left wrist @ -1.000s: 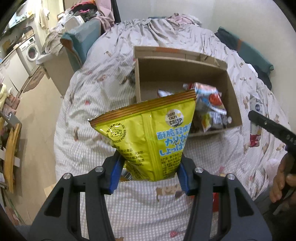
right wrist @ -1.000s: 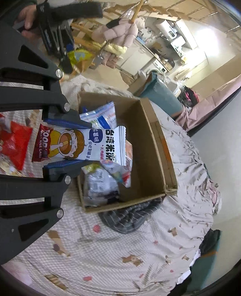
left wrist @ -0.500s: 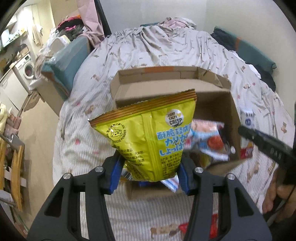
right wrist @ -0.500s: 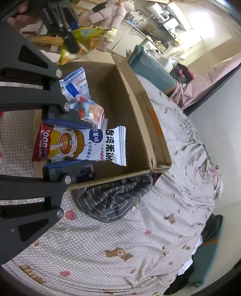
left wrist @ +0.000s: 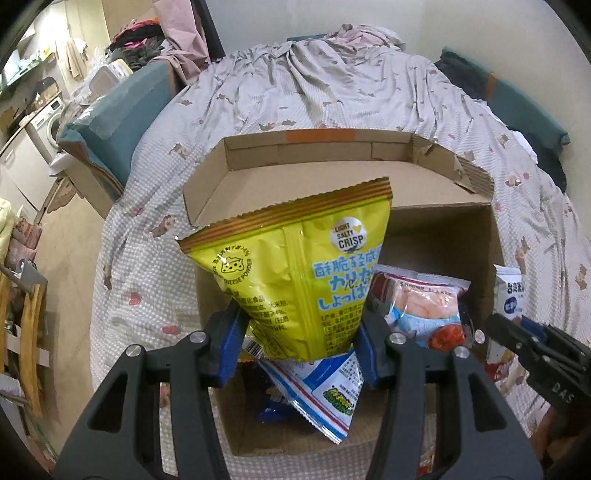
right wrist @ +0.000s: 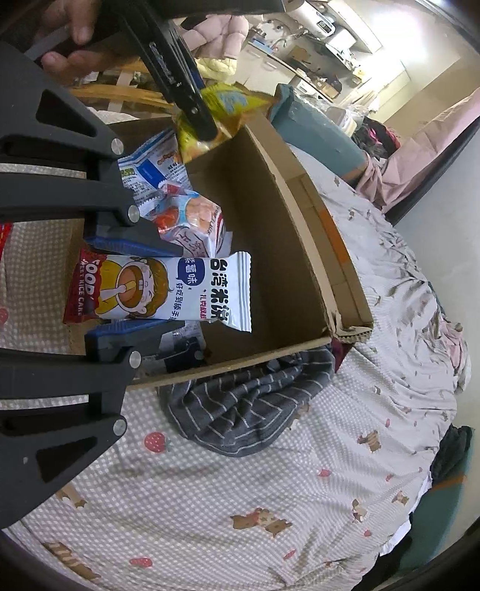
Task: Organize snacks
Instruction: 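Lower yellow crisp bag into box with left tool while right tool drops rice cake packet in, then move left tool to the red bag while right tool moves to small candy packet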
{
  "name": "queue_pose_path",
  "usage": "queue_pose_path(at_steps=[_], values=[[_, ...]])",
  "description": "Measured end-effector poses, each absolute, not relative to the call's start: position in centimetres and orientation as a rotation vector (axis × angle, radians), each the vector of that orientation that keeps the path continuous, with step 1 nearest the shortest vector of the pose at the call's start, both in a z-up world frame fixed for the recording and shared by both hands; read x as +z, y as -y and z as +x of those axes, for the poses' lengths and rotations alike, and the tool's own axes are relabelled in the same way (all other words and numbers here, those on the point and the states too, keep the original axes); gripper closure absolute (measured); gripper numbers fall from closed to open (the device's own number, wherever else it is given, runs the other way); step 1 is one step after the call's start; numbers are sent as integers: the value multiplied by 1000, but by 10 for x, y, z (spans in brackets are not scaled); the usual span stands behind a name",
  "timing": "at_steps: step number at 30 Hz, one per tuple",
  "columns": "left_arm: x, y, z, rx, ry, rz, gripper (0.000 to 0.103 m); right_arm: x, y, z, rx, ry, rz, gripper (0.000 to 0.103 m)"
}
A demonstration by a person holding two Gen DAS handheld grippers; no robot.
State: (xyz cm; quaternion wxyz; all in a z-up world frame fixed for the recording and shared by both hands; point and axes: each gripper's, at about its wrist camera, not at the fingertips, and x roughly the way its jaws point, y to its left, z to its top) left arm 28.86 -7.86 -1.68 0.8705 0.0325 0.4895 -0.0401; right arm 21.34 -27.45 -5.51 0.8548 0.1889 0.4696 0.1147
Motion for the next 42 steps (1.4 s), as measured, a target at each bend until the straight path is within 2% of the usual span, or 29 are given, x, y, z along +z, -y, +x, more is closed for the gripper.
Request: queue_pose_path(at_steps=[11,15,17,20,21,42], values=[[-19,77,288,-90,-1030,61,53,-55,274,217,252,-994,412,69],[-14,77,283,-102,-1014,62,28,-55,278,217,260,-985,441,68],[-11,75,281,-110,-1009,49,26,-54,279,216,265,-980,449,67],[-9,73,277,-115,-1019,36,26,-51,281,215,256,-964,455,35],[-9,73,276,-115,-1021,34,26,-49,283,213,252,-953,458,34],[-1,67,215,-143,-1045,21,26,-46,302,193,226,-971,539,33]])
